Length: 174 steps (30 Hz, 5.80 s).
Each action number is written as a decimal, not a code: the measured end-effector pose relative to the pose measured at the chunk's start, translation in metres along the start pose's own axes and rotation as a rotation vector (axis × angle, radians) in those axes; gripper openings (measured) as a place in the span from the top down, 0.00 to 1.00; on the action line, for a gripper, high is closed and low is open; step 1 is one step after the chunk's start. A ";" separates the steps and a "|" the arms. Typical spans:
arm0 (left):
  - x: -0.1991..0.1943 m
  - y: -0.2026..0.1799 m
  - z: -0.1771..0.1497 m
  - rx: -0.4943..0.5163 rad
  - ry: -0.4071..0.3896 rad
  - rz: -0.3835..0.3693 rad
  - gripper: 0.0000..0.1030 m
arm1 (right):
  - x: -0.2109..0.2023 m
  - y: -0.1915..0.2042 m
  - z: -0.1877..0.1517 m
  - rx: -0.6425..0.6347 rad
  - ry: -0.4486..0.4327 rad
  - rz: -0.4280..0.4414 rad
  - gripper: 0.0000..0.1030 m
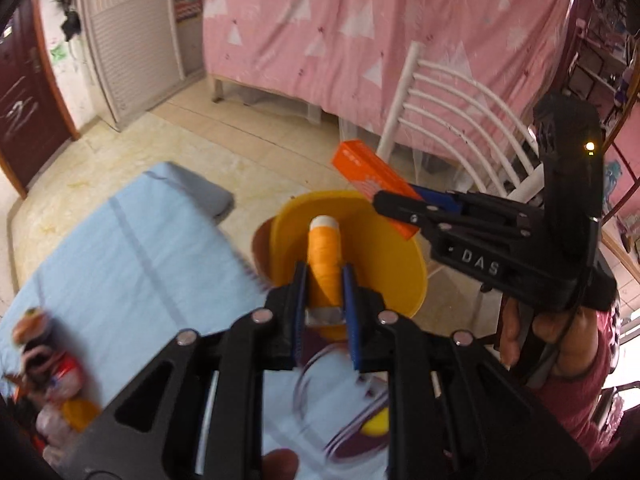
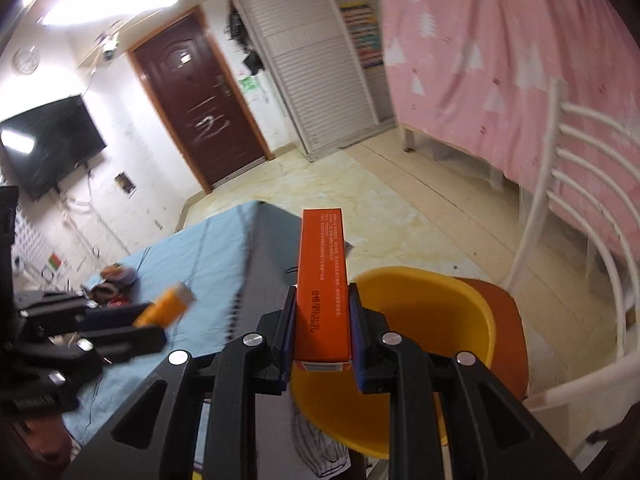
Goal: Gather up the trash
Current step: 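Carry spool and box to the yellow bin and open both tools over it, then close the left tool on the white paper ball while the right tool grasps the cream sweater, then carry paper ball and sweater to the yellow bin and release both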
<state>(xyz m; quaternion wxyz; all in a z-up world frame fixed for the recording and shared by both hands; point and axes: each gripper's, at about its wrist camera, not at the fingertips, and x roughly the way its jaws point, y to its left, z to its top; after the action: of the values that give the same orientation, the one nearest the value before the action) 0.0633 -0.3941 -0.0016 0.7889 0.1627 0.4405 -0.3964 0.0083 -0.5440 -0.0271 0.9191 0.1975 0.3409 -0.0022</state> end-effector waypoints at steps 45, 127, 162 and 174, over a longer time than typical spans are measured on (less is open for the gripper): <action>-0.188 0.176 -0.067 -0.330 -0.221 0.361 0.34 | 0.006 0.150 -0.024 -0.253 -0.021 0.161 0.28; -0.226 0.258 -0.147 -0.436 -0.275 0.396 0.50 | -0.010 0.273 -0.034 -0.325 -0.009 0.445 0.50; -0.048 0.026 0.015 -0.070 -0.093 0.055 0.50 | -0.029 0.005 0.015 0.007 -0.196 -0.067 0.50; 0.026 -0.010 0.033 -0.014 0.043 0.011 0.50 | -0.001 -0.040 0.012 0.117 -0.137 -0.132 0.47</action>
<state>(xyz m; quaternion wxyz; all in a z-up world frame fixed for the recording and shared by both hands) 0.0823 -0.4325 -0.0042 0.7827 0.1683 0.4590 -0.3853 0.0096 -0.5851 -0.0328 0.9250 0.2275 0.2888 -0.0964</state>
